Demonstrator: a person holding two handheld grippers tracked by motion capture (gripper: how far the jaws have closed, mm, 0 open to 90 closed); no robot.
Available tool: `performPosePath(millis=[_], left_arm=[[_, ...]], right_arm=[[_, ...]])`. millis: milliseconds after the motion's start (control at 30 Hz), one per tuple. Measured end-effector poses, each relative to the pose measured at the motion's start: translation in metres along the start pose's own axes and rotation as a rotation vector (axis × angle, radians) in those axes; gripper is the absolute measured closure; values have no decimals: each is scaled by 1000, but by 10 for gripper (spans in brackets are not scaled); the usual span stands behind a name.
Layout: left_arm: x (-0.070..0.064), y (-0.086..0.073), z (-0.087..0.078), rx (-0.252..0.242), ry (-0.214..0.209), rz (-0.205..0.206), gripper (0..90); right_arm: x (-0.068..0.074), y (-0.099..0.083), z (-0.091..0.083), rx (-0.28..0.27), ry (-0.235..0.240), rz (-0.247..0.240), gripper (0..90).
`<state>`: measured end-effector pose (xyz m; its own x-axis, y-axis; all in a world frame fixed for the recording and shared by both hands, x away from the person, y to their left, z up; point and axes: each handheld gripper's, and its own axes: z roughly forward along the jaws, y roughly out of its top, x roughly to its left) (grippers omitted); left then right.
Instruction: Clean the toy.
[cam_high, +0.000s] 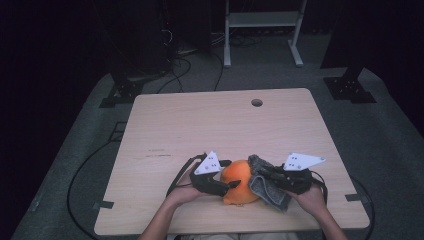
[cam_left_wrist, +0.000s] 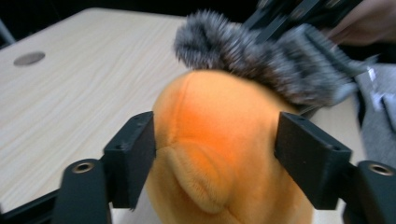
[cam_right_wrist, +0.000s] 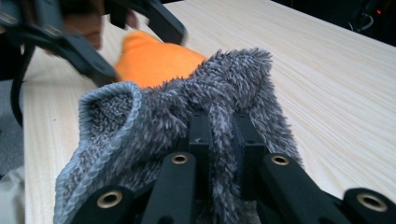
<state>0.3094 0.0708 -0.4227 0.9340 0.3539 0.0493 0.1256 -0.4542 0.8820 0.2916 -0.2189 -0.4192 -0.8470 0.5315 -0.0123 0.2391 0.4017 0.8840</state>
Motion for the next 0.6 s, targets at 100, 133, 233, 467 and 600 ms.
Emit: performPosePath(millis=[100, 133, 233, 467, 600], left_arm=[[1, -2, 0, 13, 11, -10, 359], [0, -2, 1, 16, 11, -11, 368], [2, -4, 0, 24, 7, -16, 372], [5, -5, -1, 35, -3, -2, 369], [9, -2, 0, 33, 43, -46, 134]], right_arm=[[-6, -6, -2, 5, 20, 33, 796], [-10, -9, -2, 18, 19, 47, 796], [-20, -18, -4, 61, 18, 94, 793], [-22, -8, -11, -23, 54, 130, 793], [-14, -6, 7, 8, 73, 136, 793]])
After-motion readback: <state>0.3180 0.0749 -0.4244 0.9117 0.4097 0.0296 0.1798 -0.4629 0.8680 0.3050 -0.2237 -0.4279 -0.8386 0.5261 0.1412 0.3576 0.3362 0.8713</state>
